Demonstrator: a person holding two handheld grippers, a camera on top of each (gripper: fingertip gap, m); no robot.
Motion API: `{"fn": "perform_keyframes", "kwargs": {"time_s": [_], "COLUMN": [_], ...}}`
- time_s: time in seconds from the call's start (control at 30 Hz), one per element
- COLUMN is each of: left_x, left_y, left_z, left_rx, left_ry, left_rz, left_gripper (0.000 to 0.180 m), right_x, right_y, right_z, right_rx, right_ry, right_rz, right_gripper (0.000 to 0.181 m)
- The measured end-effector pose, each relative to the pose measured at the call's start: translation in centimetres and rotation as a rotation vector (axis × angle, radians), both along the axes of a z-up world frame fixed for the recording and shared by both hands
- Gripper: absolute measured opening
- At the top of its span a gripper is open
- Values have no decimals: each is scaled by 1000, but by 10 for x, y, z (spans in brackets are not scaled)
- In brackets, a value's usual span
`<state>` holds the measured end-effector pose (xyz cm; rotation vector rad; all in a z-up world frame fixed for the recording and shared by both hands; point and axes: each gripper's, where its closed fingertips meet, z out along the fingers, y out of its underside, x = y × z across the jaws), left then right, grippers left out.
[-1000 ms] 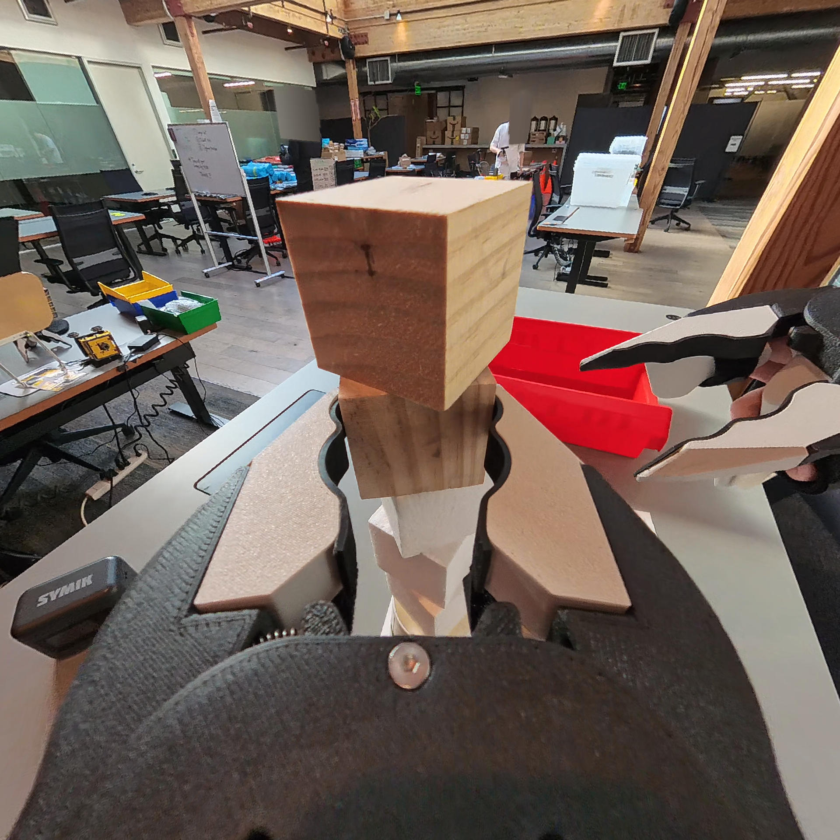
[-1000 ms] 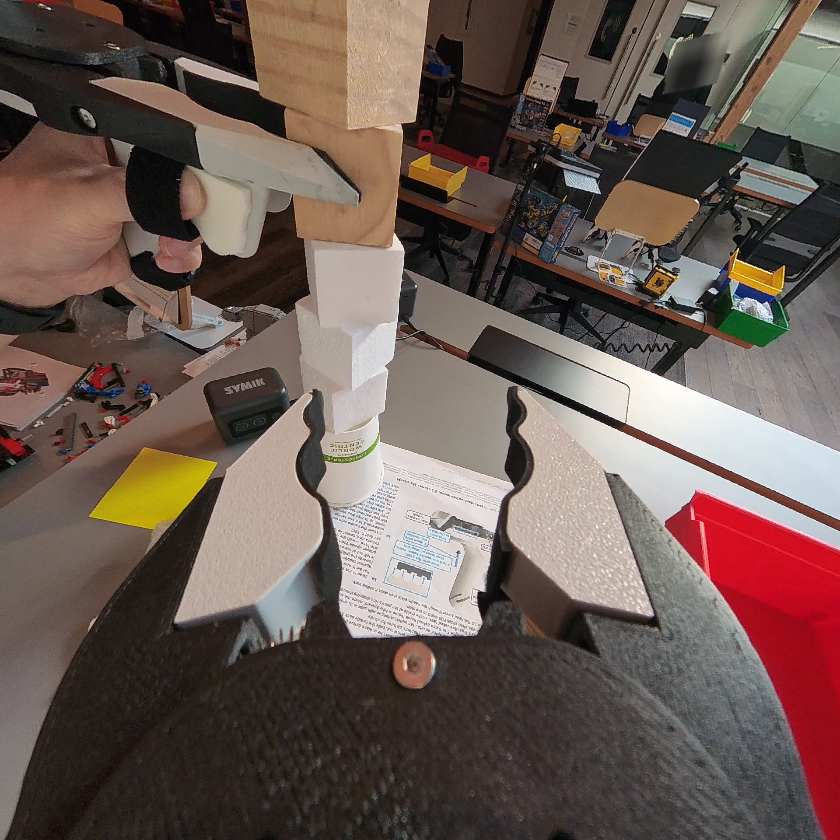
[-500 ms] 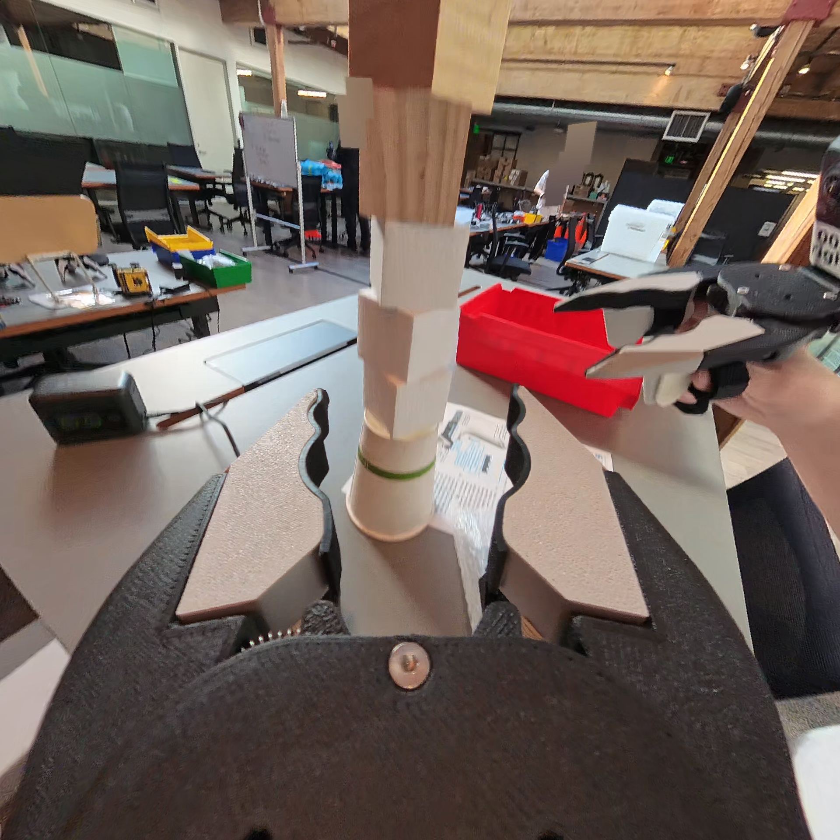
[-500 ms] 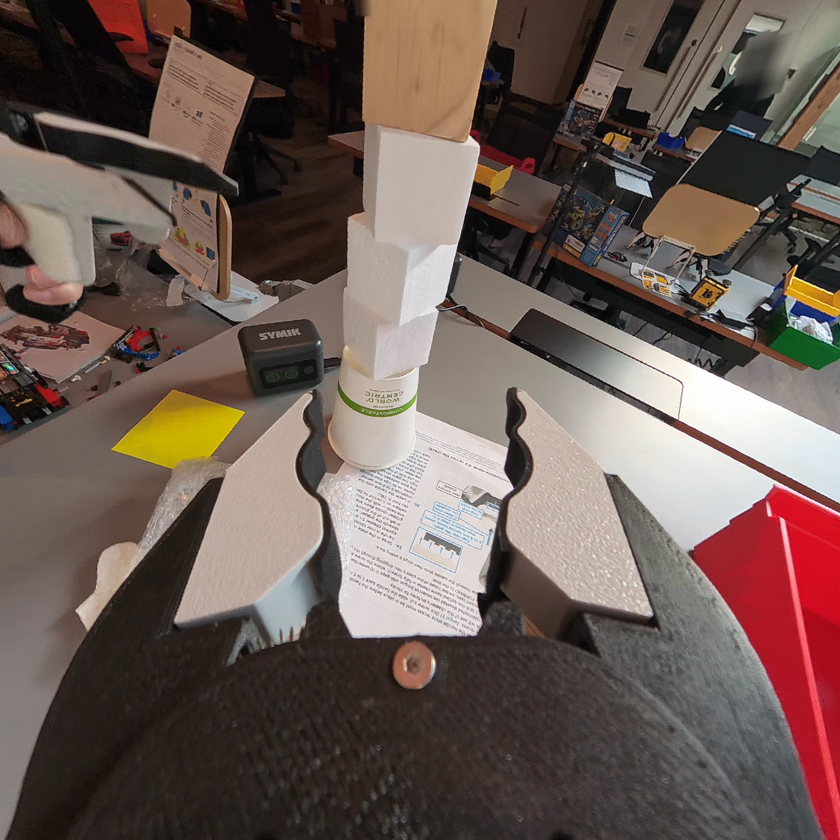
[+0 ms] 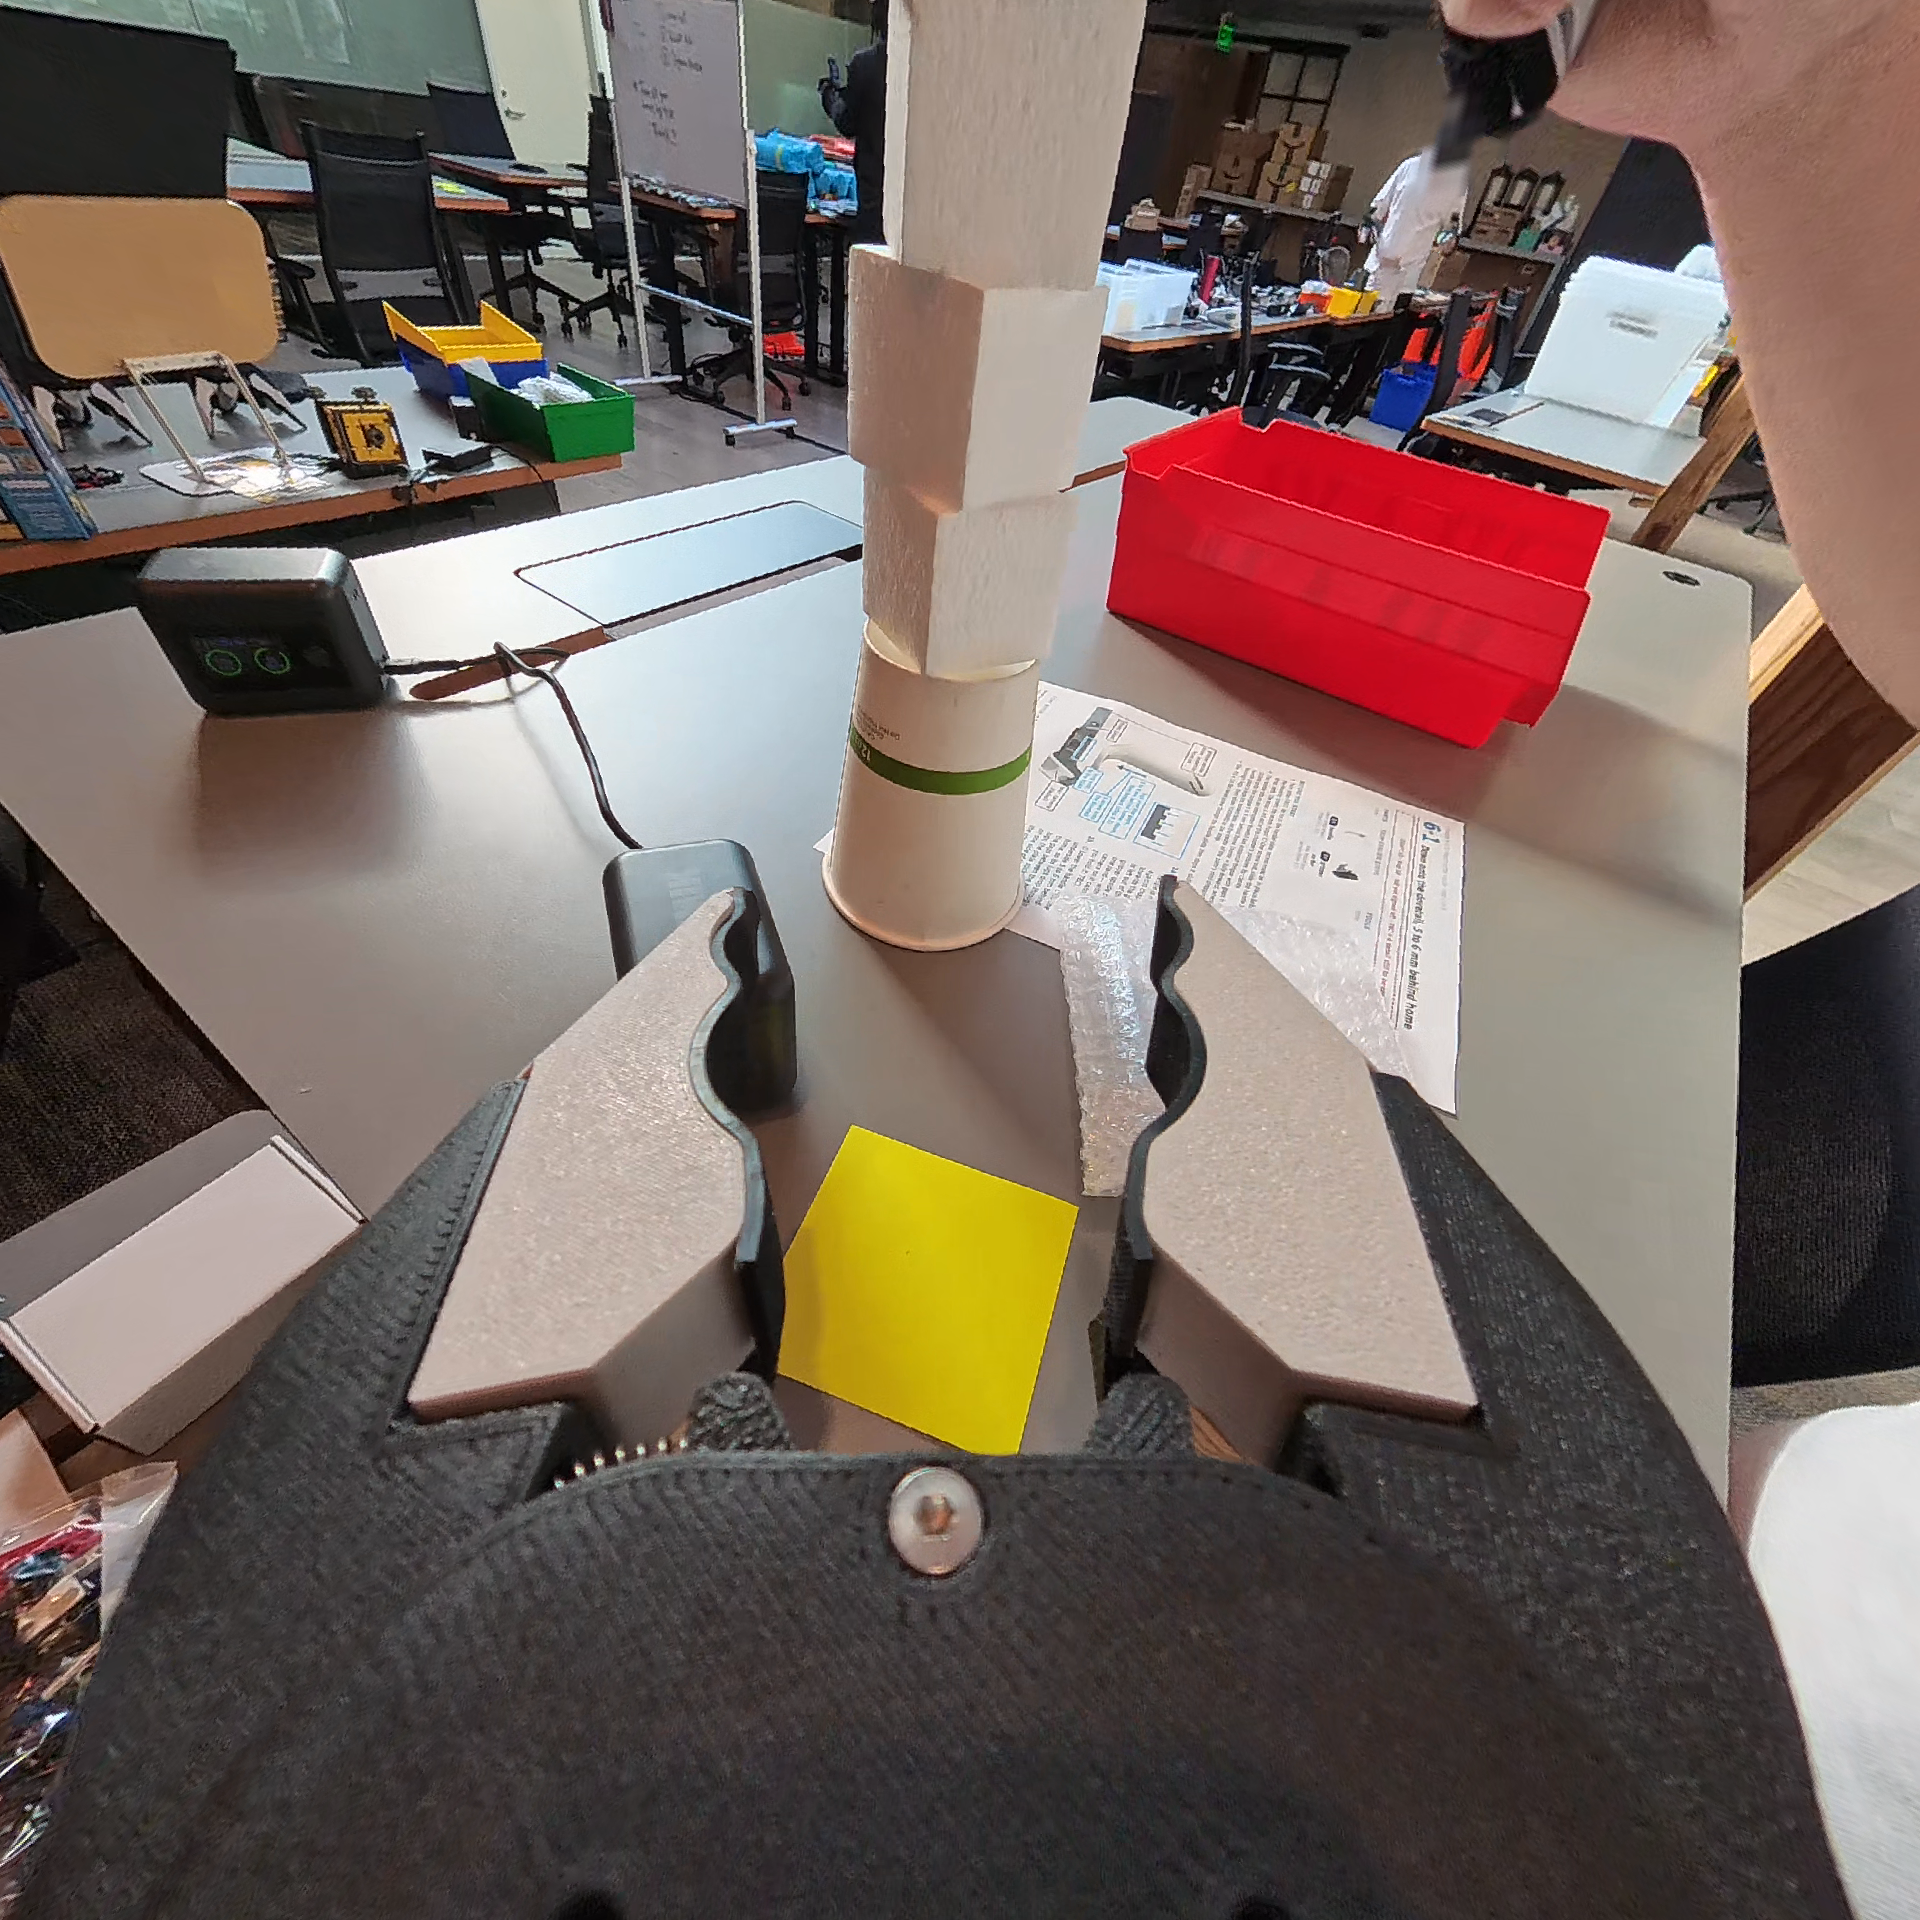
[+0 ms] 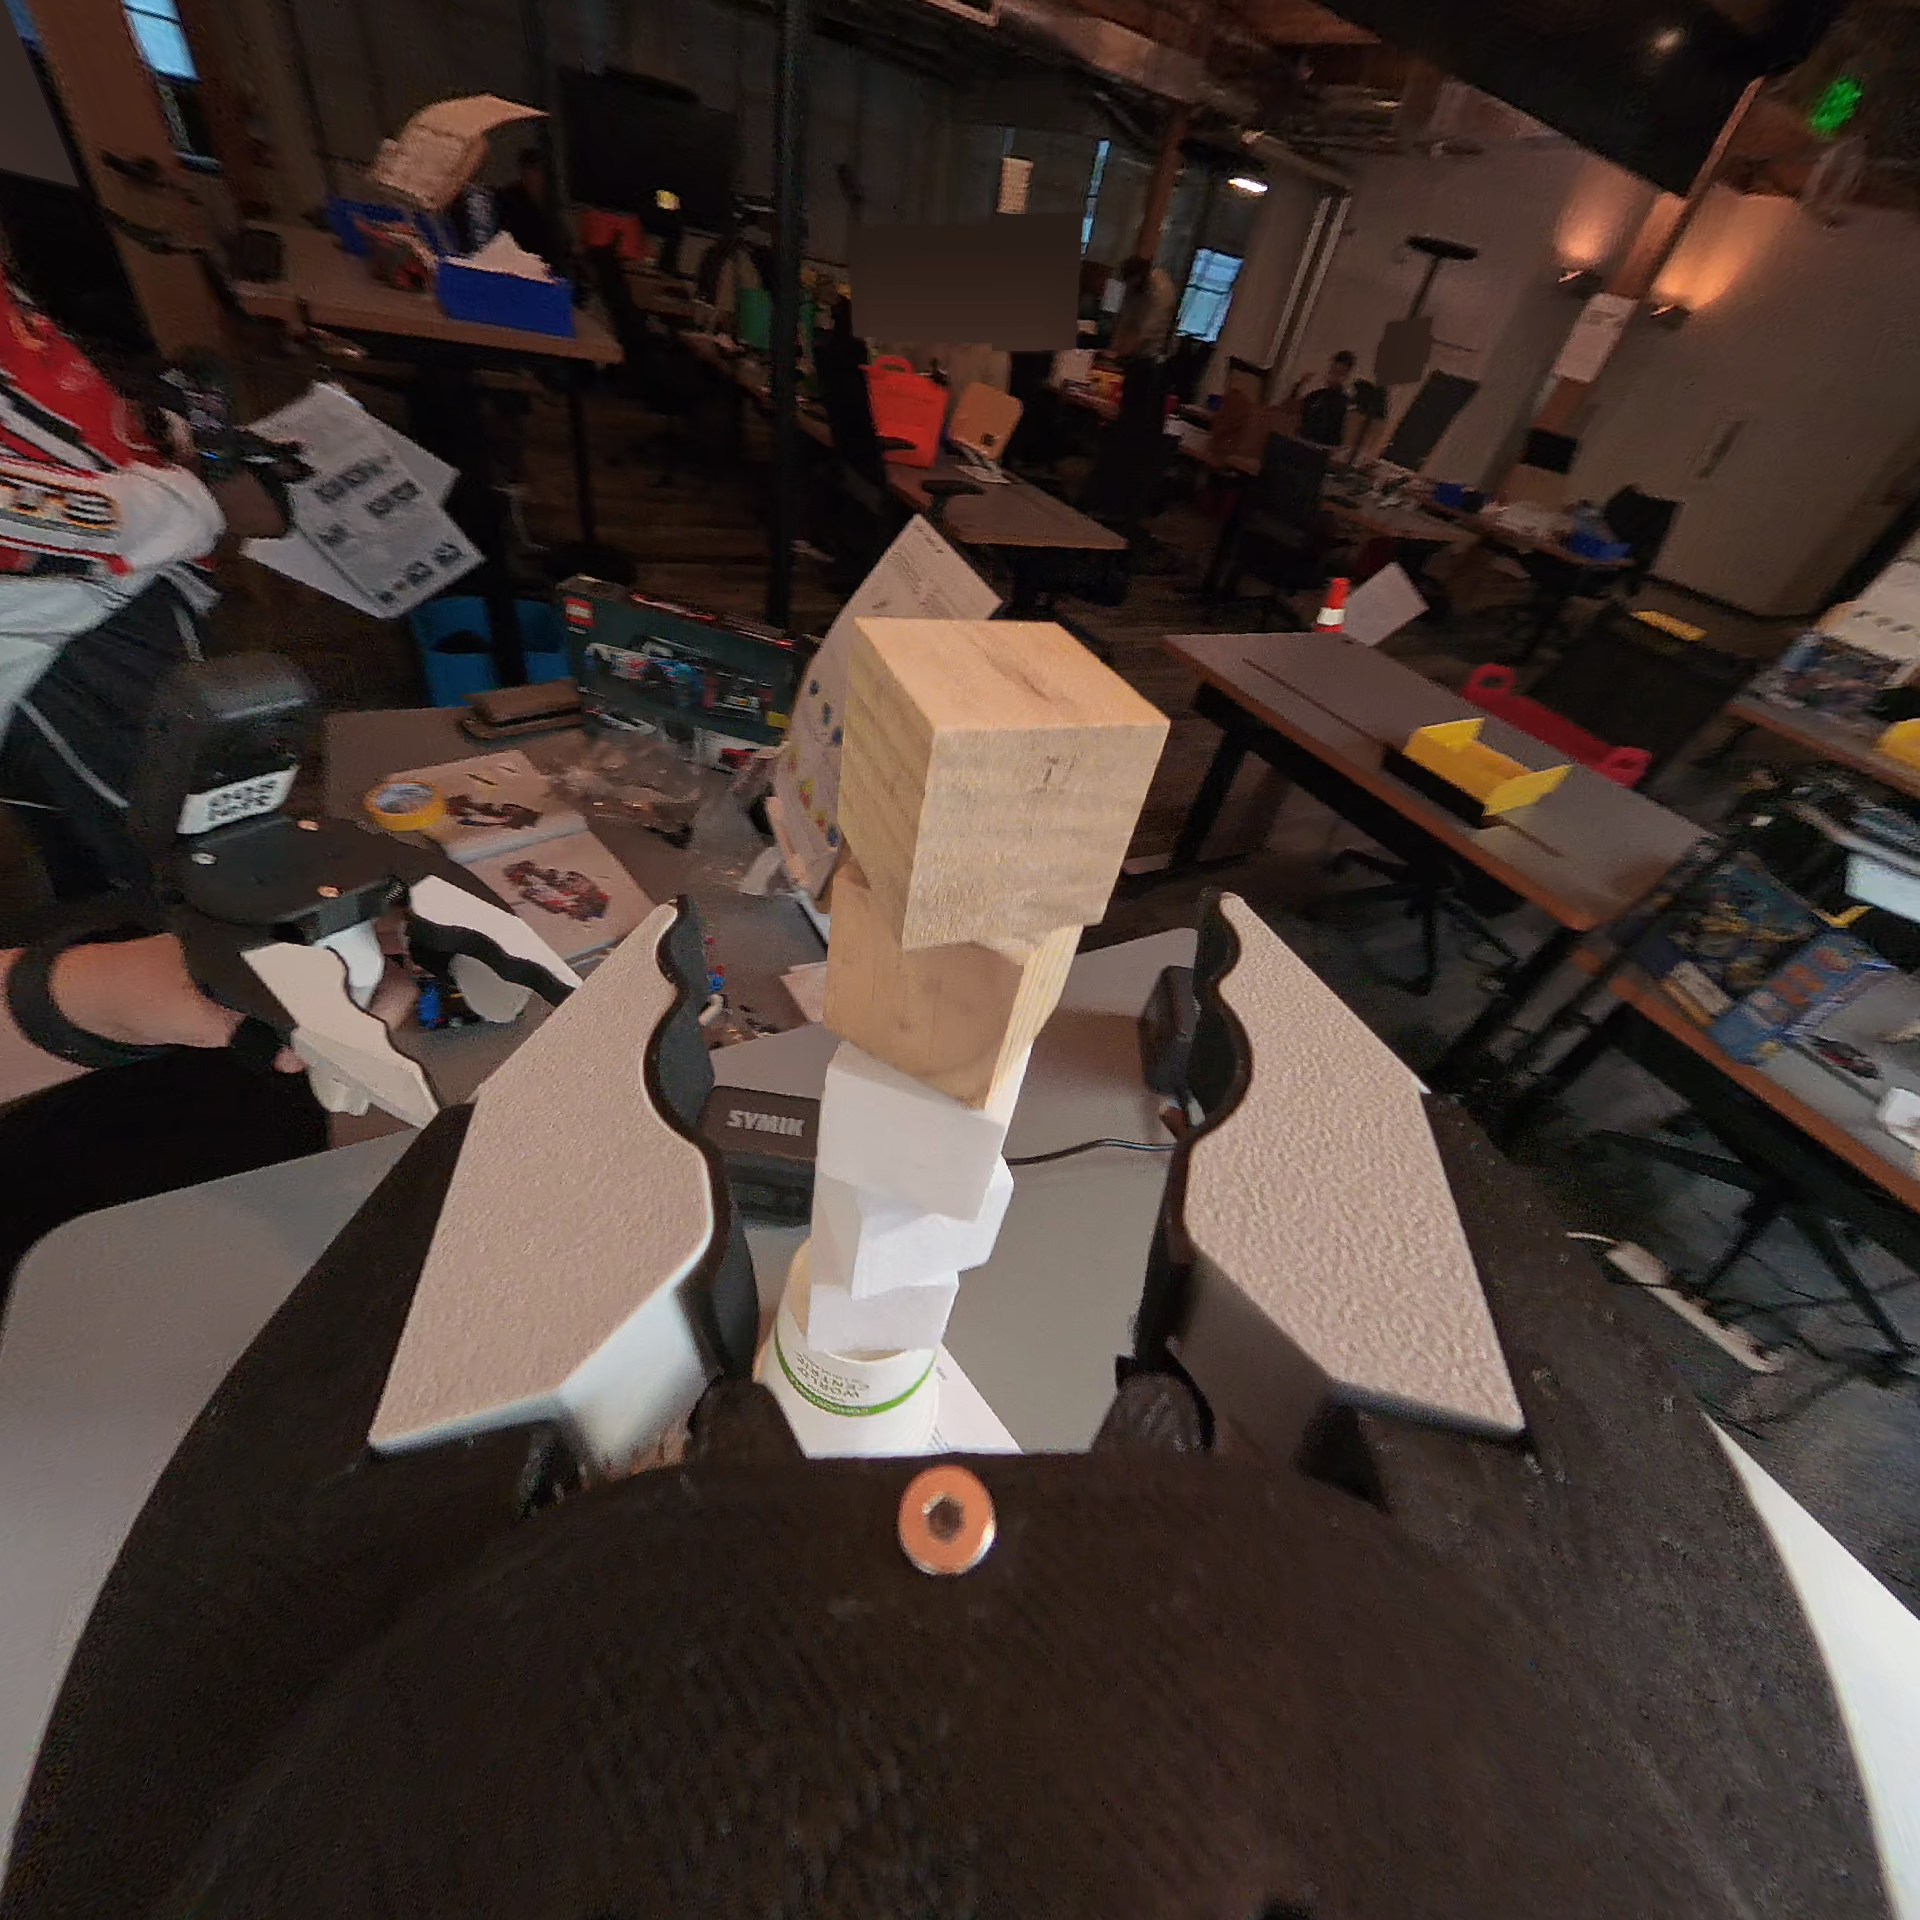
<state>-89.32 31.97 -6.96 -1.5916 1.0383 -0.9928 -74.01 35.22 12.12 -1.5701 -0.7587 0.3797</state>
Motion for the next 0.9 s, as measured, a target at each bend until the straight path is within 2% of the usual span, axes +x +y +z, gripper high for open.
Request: {"fn": "perform_keyframes", "kwargs": {"time_s": [0.17, 0.23, 0.27, 0.33, 0.47, 0.57, 0.63, 0.73, 0.83, 0.9], "left_x": [-5, -5, -3, 9, 56, 95, 120, 146, 152, 155], "left_y": [-1, 2, 4, 8, 27, 40, 47, 56, 60, 59], "left_z": [7, 15, 22, 45, 109, 158, 168, 161, 148, 148], "left_rx": [5, 8, 10, 19, 90, 167, 173, 162, 164, 173], "left_ry": [-13, -21, -37, -84, -162, -219, -179, -104, -45, -37], "left_rz": [-5, -5, -12, -39, -76, -77, -91, -104, -120, -132], "left_gripper": [73, 73, 72, 71, 77, 81, 83, 70, 58, 57], "right_x": [-22, -23, -22, -22, -11, 19, 59, 154, 266, 321], "right_y": [27, 34, 37, 37, 17, -11, -32, -60, -96, -117], "right_z": [3, 2, 5, 11, 52, 69, 64, 33, -32, -89], "right_rx": [-107, -89, -70, -55, 97, 168, 159, 28, -248, -466], "right_ry": [24, 14, 26, 50, 146, 106, 30, -93, -195, -225], "right_rz": [154, 140, 128, 138, 111, 7, -129, -435, -745, -855], "right_gripper": [92, 75, 60, 58, 58, 58, 58, 58, 58, 58]}}
